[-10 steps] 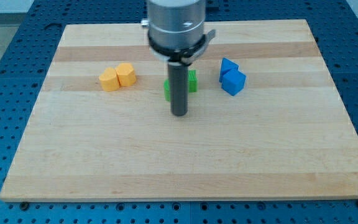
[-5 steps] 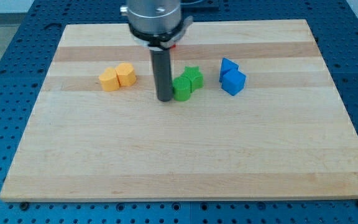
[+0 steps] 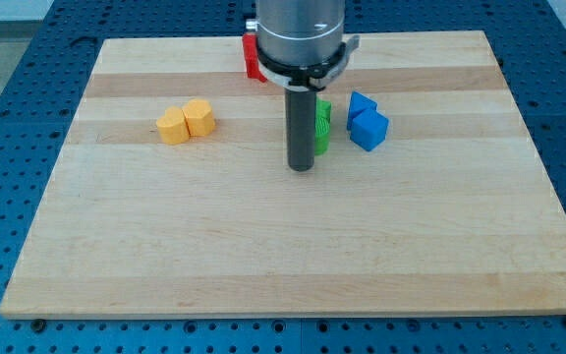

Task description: Push the green circle along with green star to the top center

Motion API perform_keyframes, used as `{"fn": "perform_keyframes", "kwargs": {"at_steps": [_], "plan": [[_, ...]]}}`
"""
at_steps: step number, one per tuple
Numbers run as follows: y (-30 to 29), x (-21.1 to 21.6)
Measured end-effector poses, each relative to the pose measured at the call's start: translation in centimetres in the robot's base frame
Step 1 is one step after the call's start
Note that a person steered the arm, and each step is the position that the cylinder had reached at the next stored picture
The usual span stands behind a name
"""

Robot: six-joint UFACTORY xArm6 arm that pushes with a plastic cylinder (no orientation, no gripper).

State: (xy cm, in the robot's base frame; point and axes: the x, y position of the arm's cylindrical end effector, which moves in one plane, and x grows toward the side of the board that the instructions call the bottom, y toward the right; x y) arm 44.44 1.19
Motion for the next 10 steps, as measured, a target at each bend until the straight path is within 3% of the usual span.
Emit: {"fn": "perform_keyframes", "kwargs": {"at_steps": [6,8,10], "plan": [[1.6,-10.3],[0.9,-11.0],[-3.8,-11.1]]}}
